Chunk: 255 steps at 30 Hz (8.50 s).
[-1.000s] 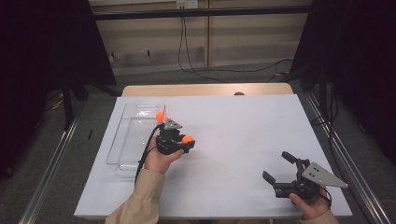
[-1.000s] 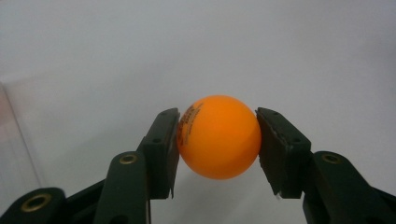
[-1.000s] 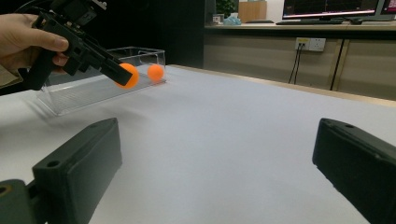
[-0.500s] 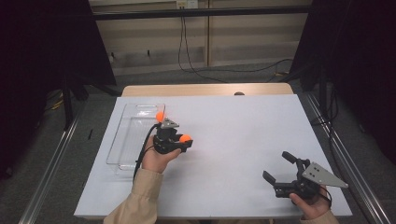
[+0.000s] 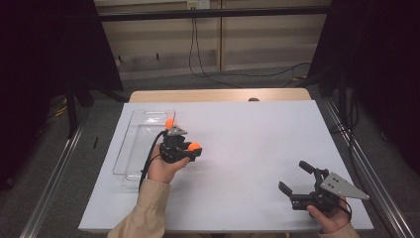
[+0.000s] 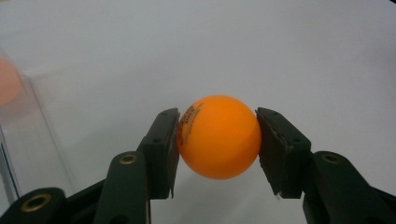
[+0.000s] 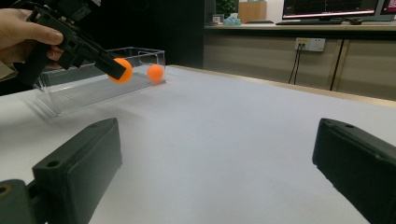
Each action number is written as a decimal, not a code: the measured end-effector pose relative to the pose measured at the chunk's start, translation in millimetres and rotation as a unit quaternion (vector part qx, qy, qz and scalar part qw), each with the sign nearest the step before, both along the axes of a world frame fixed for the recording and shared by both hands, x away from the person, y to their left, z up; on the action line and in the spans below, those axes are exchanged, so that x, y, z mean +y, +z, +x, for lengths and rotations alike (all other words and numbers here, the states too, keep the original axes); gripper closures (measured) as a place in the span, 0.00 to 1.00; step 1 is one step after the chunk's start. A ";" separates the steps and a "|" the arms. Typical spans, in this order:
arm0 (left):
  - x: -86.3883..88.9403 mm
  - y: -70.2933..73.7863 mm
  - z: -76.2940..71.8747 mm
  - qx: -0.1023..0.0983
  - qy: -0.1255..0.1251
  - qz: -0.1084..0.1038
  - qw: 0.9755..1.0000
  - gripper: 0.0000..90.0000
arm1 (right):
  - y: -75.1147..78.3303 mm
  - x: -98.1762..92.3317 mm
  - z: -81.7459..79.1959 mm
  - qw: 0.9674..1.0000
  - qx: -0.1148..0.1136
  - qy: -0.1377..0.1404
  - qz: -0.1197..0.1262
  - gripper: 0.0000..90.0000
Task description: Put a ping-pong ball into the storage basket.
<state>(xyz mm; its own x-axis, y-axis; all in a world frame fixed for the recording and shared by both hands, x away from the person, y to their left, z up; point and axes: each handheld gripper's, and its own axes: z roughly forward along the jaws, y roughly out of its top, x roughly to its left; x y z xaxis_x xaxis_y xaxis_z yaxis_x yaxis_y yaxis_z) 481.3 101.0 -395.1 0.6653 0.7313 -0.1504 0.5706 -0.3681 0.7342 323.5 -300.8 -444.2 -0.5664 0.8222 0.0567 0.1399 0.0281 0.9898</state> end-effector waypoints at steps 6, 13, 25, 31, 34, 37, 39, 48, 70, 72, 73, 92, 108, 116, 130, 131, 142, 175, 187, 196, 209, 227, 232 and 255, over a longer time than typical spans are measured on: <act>0.1 0.2 0.0 0.002 0.001 0.000 1.000 0.57 | 0.0 0.0 0.1 1.000 -0.001 0.001 0.000 0.01; 1.3 2.9 -0.9 0.003 0.007 -0.005 1.000 0.57 | 0.1 -0.1 -0.1 1.000 -0.002 0.000 0.001 0.01; 6.4 5.8 0.2 0.007 0.001 0.002 1.000 0.57 | 0.0 0.1 0.0 1.000 -0.002 0.000 0.000 0.01; 7.3 7.2 0.0 0.008 0.003 0.000 1.000 0.57 | 0.0 -0.1 0.0 1.000 -0.002 0.000 0.000 0.01; 7.7 8.2 0.2 0.007 0.002 -0.003 1.000 0.57 | 0.1 0.0 -0.2 1.000 -0.002 0.000 0.001 0.01; 9.3 9.5 0.1 0.010 0.003 0.000 1.000 0.57 | 0.1 0.1 -0.1 1.000 -0.002 0.000 0.001 0.01; 10.8 10.3 0.7 0.008 -0.001 -0.002 1.000 0.57 | 0.2 0.0 -0.2 1.000 -0.002 0.001 0.000 0.01; 13.1 11.2 0.7 0.007 0.005 -0.002 1.000 0.57 | 0.2 0.1 -0.5 1.000 -0.001 0.001 0.001 0.01; 24.8 18.3 2.4 0.012 0.009 0.002 1.000 0.57 | 0.2 -0.4 -0.4 1.000 -0.002 0.002 0.000 0.01; 25.1 18.2 2.0 0.012 0.014 0.003 1.000 0.57 | 0.1 -0.1 -0.2 1.000 -0.002 0.001 0.001 0.01; 25.3 18.2 2.0 0.012 0.015 0.002 1.000 0.57 | 0.2 0.0 -0.2 1.000 -0.001 0.001 0.002 0.01; 34.9 22.7 2.2 0.017 0.021 -0.003 1.000 0.57 | 0.1 0.0 -0.1 1.000 -0.001 0.002 0.002 0.01; 42.0 26.4 2.1 0.019 0.024 -0.003 1.000 0.57 | 0.0 -0.1 -0.2 1.000 0.000 0.002 0.003 0.01; 42.9 26.6 2.2 0.022 0.023 -0.007 0.999 0.57 | 0.1 -0.2 -0.3 1.000 -0.001 0.001 0.002 0.01; 45.5 28.6 1.2 0.022 0.036 -0.014 0.999 0.57 | 0.1 -0.1 -0.4 1.000 -0.001 0.001 0.002 0.01; 45.7 28.8 1.2 0.022 0.038 -0.016 0.999 0.57 | 0.1 -0.1 -0.4 1.000 -0.001 0.001 0.001 0.01; 51.5 30.3 1.4 0.021 0.041 -0.023 0.999 0.57 | 0.2 0.0 -0.6 1.000 0.000 0.002 0.002 0.01; 64.3 35.8 0.8 0.022 0.053 -0.022 0.998 0.57 | 0.2 -0.1 -0.6 1.000 -0.002 0.005 0.000 0.01; 70.7 37.9 0.6 0.018 0.059 -0.024 0.998 0.57 | 0.1 0.5 -0.5 1.000 -0.001 0.006 0.001 0.01; 73.6 37.7 0.4 0.015 0.069 -0.029 0.997 0.57 | 0.0 0.8 -0.4 1.000 -0.001 0.004 0.001 0.01; 80.4 39.5 0.1 0.012 0.075 -0.030 0.997 0.57 | 0.0 1.0 -0.4 1.000 -0.001 0.005 0.001 0.01; 89.0 36.8 1.0 0.011 0.086 -0.026 0.996 0.57 | 0.0 0.9 -0.3 1.000 -0.001 0.005 0.002 0.01; 92.9 36.1 1.9 0.010 0.085 -0.020 0.996 0.57 | 0.1 0.8 -0.4 1.000 -0.002 0.005 0.001 0.01; 102.2 32.1 3.4 0.006 0.106 -0.021 0.994 0.57 | 0.2 0.8 -0.4 1.000 -0.002 0.004 0.001 0.01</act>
<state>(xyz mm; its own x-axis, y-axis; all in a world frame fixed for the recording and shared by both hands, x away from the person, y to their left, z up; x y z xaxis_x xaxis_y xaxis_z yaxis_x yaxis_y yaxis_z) 484.7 203.1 -363.0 0.4947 0.8478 -0.1911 0.6408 -0.2073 0.7392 323.0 -300.0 -444.0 -0.5738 0.8170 0.0568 0.1362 0.0268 0.9903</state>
